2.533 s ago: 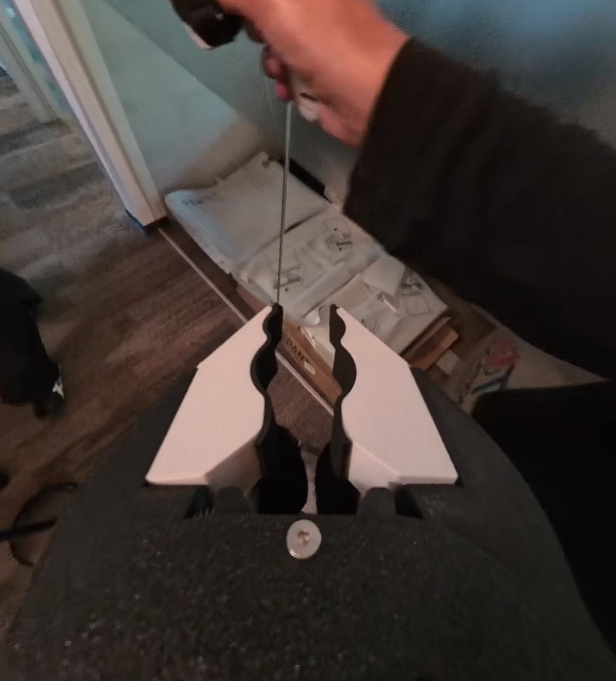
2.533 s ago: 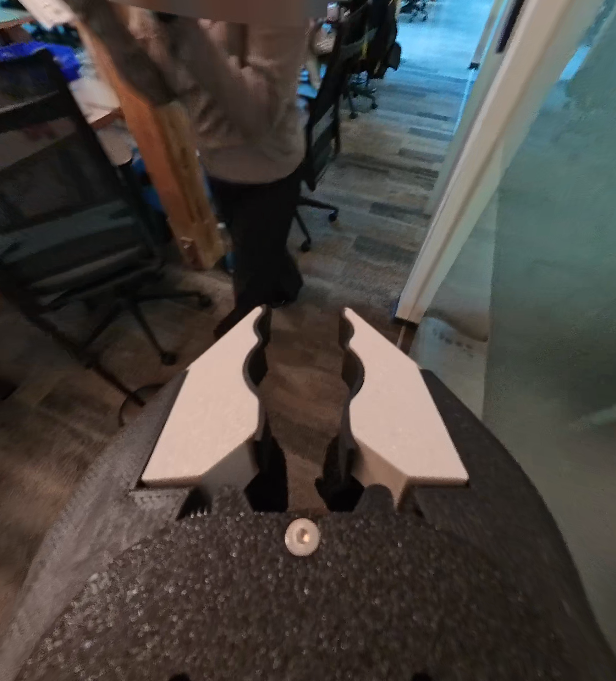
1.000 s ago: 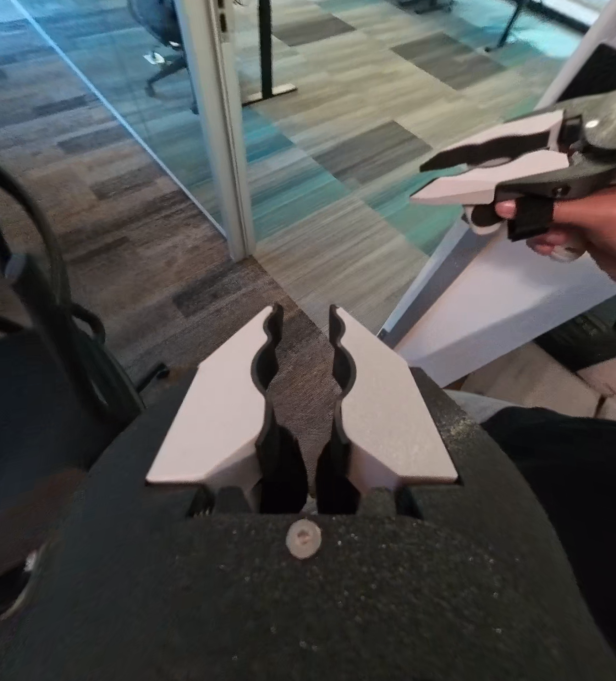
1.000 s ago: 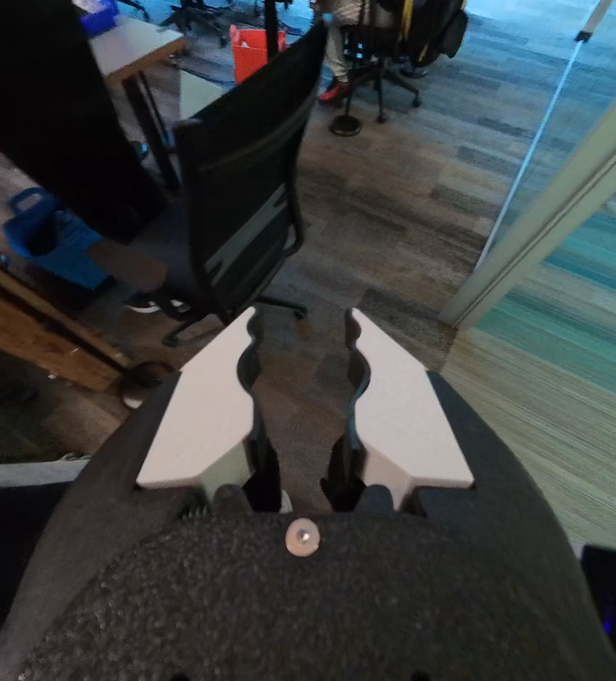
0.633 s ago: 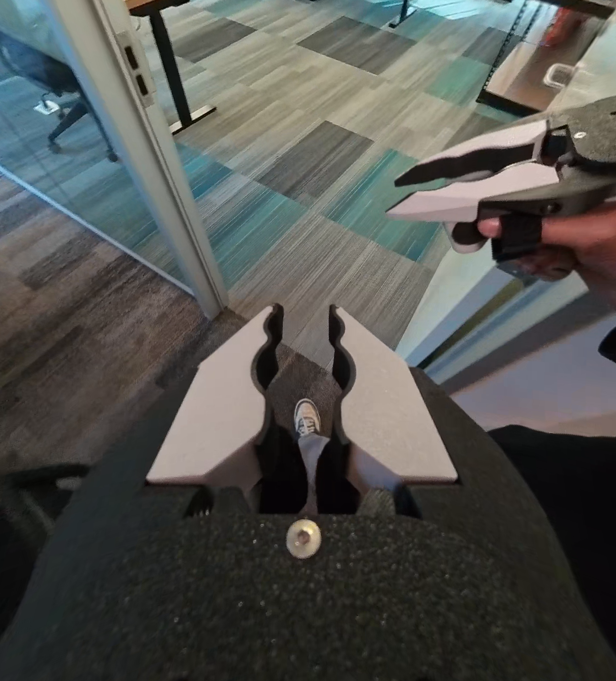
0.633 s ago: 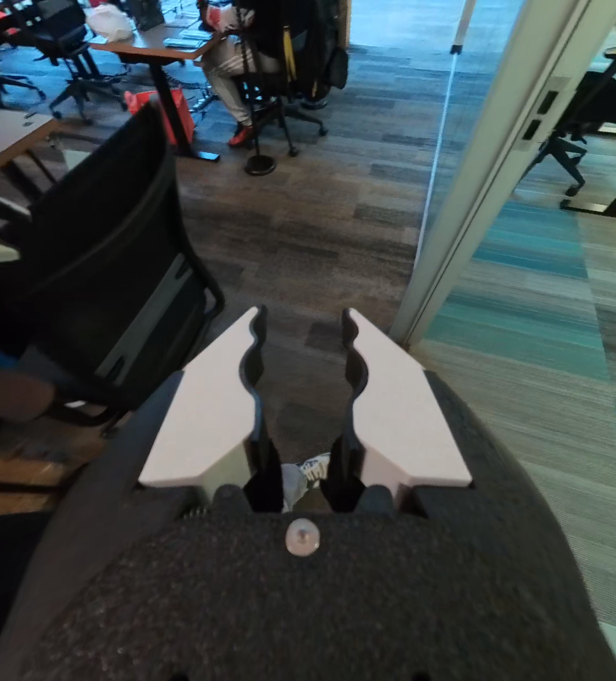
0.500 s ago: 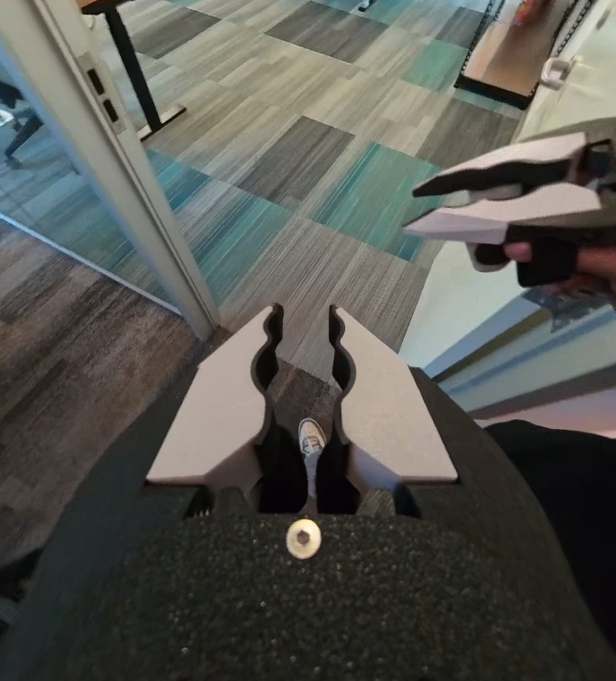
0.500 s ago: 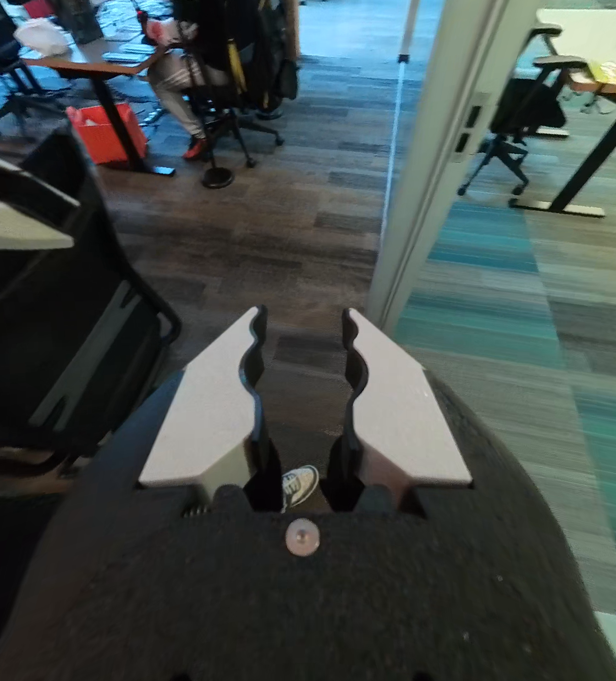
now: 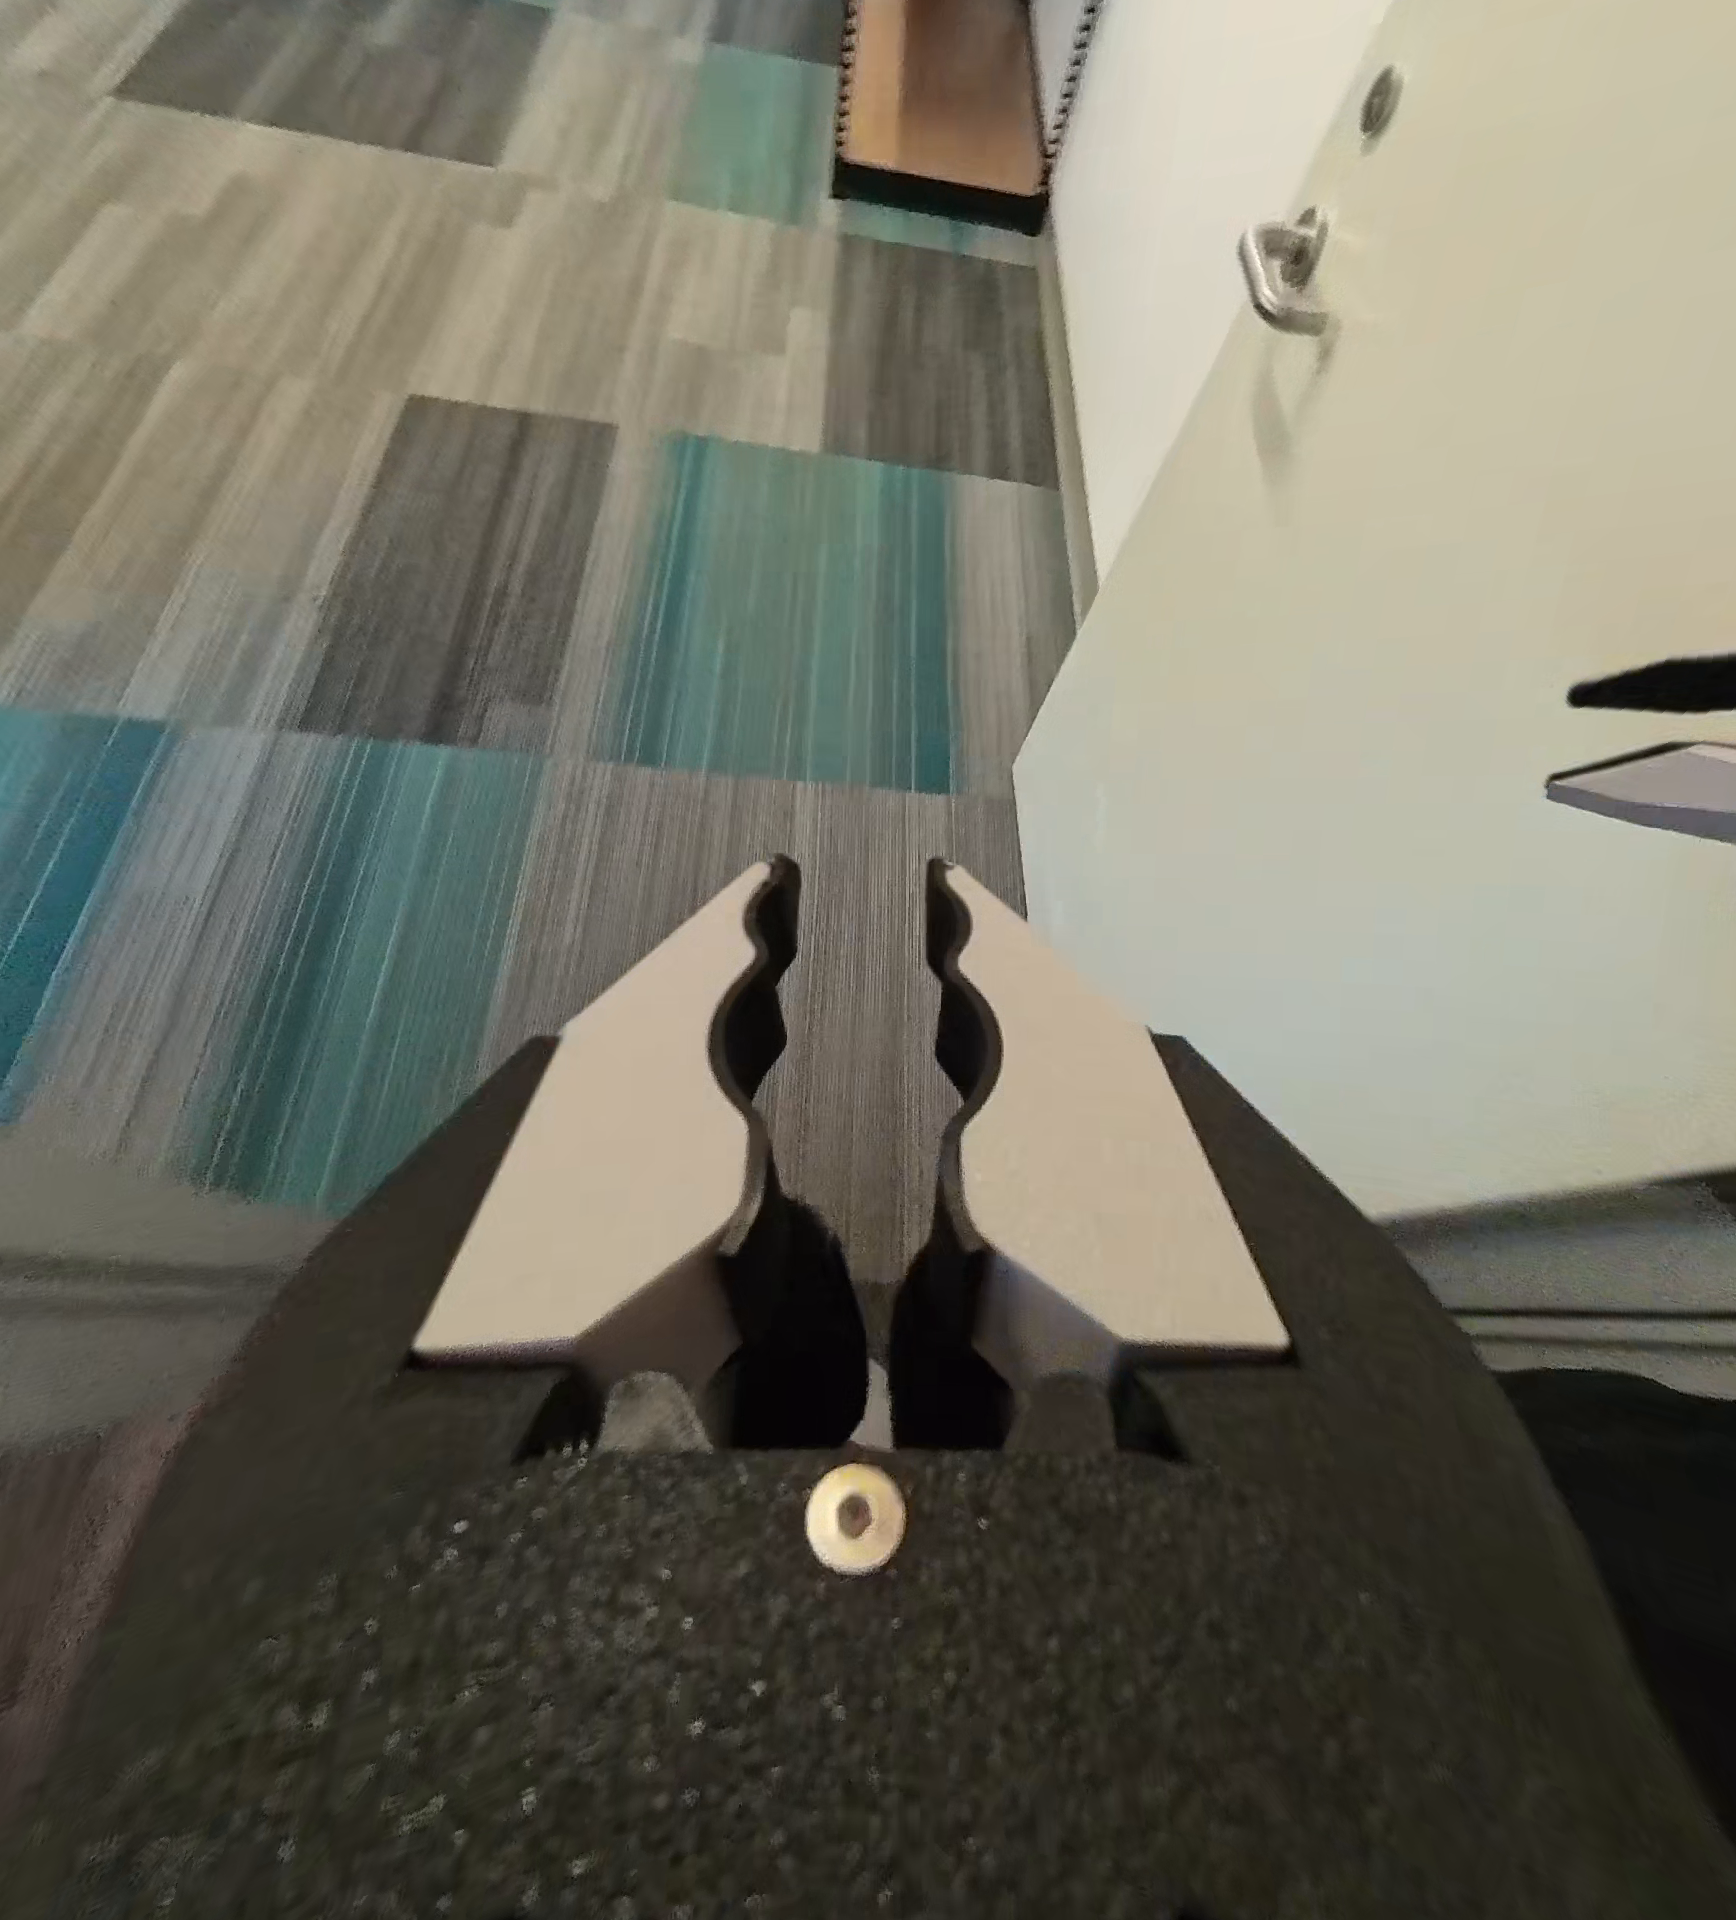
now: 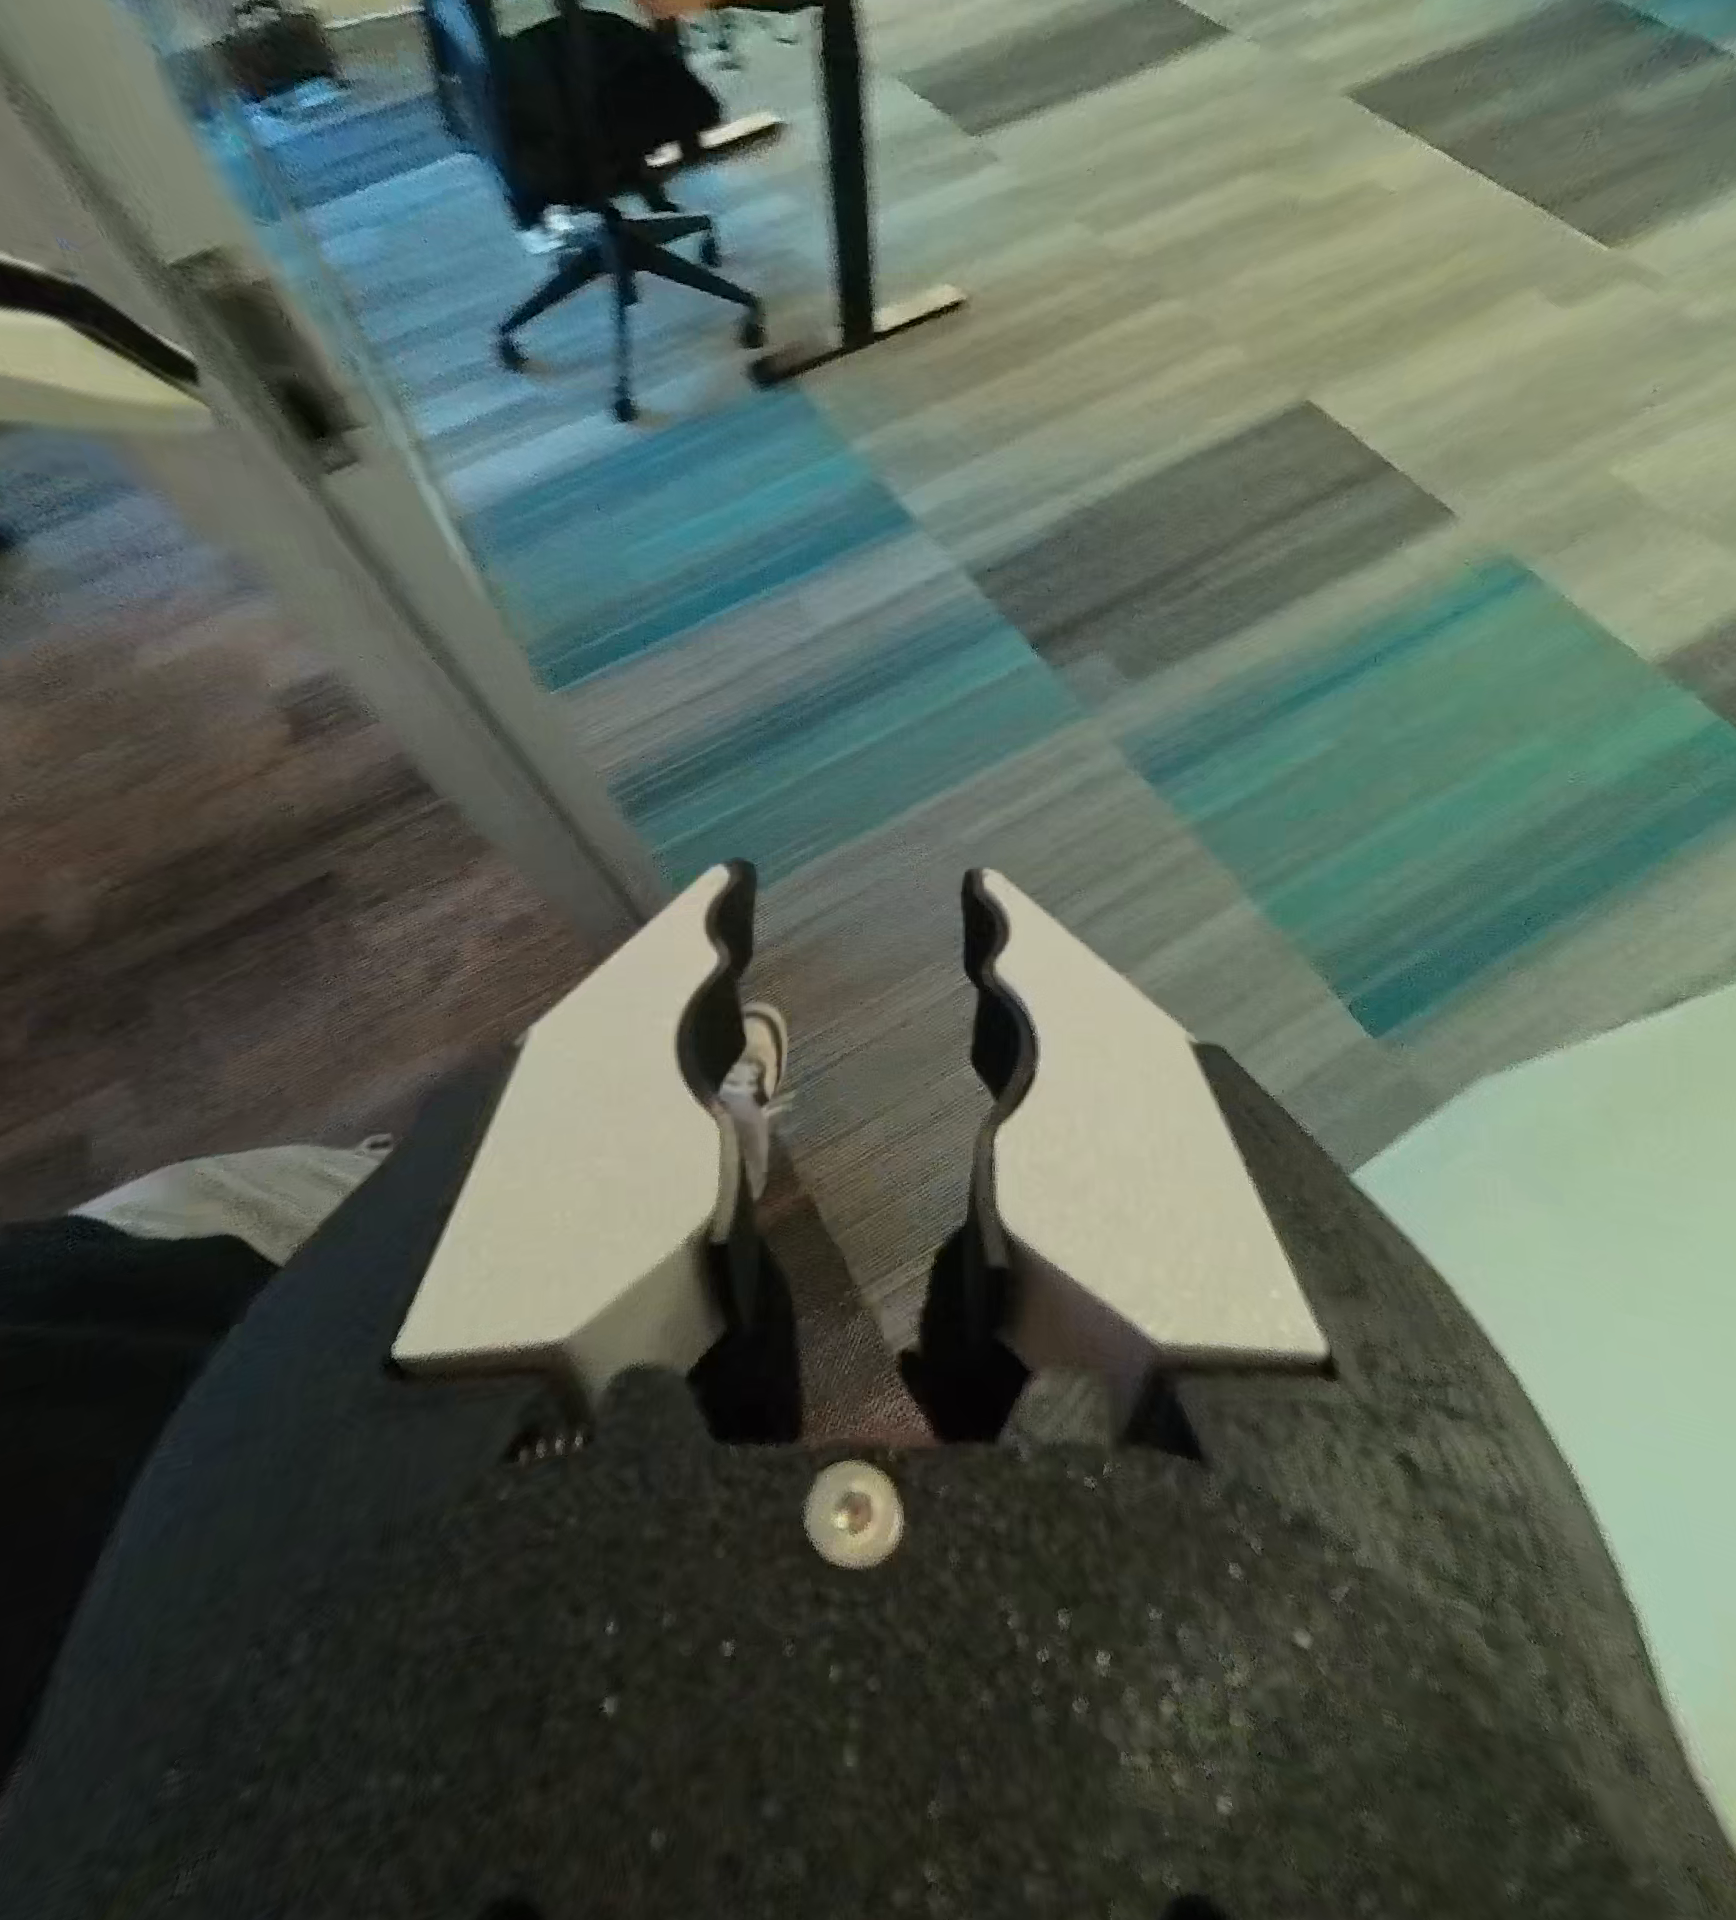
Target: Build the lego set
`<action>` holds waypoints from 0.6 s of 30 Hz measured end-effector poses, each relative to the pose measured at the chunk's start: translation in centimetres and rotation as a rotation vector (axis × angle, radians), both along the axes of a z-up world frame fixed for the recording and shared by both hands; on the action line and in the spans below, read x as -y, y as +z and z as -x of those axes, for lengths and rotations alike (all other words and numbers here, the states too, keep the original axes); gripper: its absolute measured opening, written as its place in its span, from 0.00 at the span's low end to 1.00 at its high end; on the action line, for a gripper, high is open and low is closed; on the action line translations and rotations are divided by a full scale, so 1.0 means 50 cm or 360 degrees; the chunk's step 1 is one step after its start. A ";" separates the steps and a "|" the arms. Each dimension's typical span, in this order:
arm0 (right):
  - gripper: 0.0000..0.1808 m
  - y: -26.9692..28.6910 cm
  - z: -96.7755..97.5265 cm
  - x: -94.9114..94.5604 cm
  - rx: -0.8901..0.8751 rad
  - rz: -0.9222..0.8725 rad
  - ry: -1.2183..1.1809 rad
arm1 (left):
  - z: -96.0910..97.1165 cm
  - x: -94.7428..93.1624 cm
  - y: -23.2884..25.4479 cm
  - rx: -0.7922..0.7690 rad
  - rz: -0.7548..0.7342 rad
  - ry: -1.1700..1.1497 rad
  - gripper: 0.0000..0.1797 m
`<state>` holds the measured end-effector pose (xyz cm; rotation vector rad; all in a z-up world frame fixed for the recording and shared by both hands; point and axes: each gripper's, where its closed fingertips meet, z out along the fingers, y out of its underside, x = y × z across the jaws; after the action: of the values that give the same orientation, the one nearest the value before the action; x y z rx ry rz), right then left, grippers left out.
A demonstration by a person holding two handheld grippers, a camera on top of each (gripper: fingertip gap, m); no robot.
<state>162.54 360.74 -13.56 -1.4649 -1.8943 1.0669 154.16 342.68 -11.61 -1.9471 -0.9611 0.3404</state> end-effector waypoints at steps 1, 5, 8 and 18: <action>0.22 -0.006 0.045 -0.018 -0.0003 0.0000 -0.0055 | 0.057 -0.022 -0.004 -0.0016 -0.0003 -0.0051 0.12; 0.22 -0.020 0.283 -0.084 -0.0043 -0.0064 -0.0176 | 0.298 -0.088 -0.010 -0.0106 -0.0015 -0.0198 0.12; 0.22 0.008 0.498 -0.126 -0.0100 -0.0107 -0.0231 | 0.497 -0.105 -0.008 -0.0178 -0.0054 -0.0216 0.10; 0.22 0.092 1.084 -0.272 -0.0118 -0.0200 -0.0344 | 1.159 -0.105 0.040 -0.0172 -0.0046 -0.0051 0.12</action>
<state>108.34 374.32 -8.95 -1.4975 -1.6759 0.8742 96.20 347.93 -9.61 -1.8957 -0.8596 0.4071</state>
